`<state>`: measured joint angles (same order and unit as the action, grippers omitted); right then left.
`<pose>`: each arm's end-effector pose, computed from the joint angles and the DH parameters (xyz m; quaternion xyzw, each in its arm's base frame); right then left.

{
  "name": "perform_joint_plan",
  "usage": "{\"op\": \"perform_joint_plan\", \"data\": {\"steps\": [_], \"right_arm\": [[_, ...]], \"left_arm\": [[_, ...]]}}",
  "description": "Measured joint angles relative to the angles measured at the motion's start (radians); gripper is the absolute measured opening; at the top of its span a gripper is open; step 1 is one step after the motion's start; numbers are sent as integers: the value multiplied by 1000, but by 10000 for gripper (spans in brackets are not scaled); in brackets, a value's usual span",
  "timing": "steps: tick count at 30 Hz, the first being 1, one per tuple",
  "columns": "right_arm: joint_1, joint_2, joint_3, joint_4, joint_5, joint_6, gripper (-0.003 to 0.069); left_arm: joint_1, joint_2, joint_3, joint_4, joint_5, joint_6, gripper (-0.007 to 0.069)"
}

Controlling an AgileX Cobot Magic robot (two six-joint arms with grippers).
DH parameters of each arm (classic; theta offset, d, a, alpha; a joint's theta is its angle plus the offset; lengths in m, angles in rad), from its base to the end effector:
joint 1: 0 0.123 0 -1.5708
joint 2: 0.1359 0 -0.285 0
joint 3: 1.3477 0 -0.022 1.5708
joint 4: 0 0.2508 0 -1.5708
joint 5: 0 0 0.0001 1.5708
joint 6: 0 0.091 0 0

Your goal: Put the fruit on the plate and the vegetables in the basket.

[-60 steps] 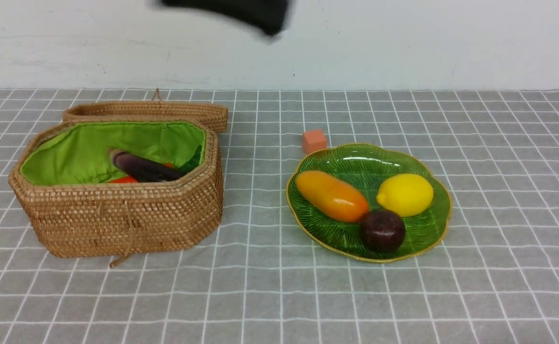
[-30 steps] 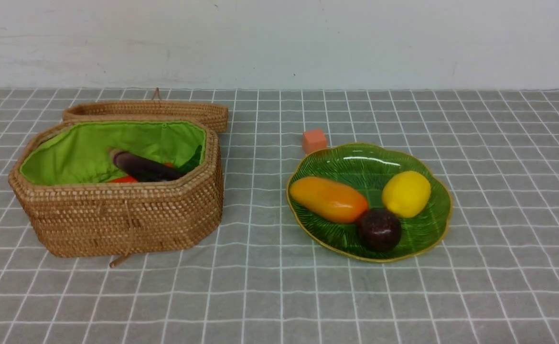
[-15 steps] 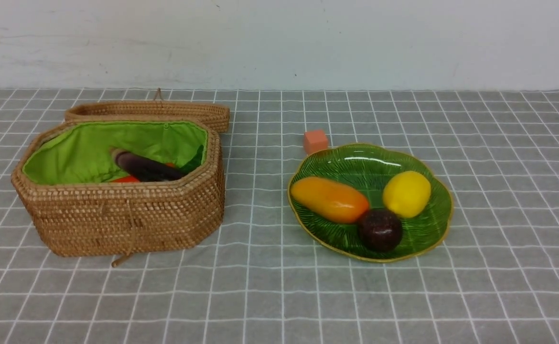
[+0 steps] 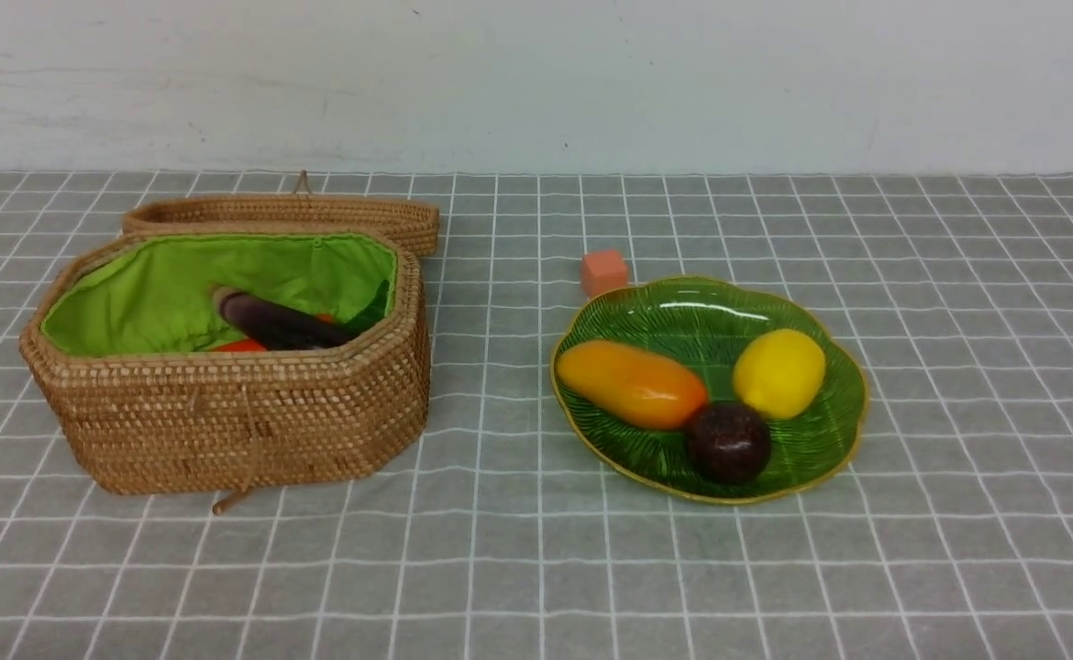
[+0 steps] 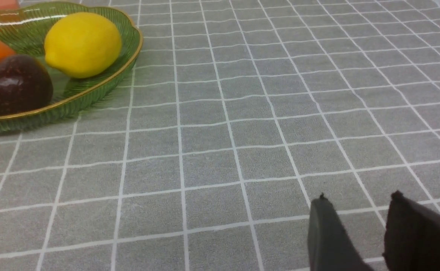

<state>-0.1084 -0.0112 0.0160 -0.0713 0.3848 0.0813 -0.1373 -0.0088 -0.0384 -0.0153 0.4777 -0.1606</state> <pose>0.0516 -0.0081 0.1739 0.0576 0.8032 -0.0384 0.5917 0.0480 -0.0073 0.1838 -0.0131 0.8174 -0.0922 0.5685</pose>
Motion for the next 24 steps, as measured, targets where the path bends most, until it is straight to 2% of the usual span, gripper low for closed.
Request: {"op": "perform_joint_plan", "data": {"steps": [7,24], "right_arm": [[0,0,0,0,0,0,241],[0,0,0,0,0,0,241]], "left_arm": [[6,0,60,45,-51,4,-8],[6,0,62,48,-57,4,7]]}}
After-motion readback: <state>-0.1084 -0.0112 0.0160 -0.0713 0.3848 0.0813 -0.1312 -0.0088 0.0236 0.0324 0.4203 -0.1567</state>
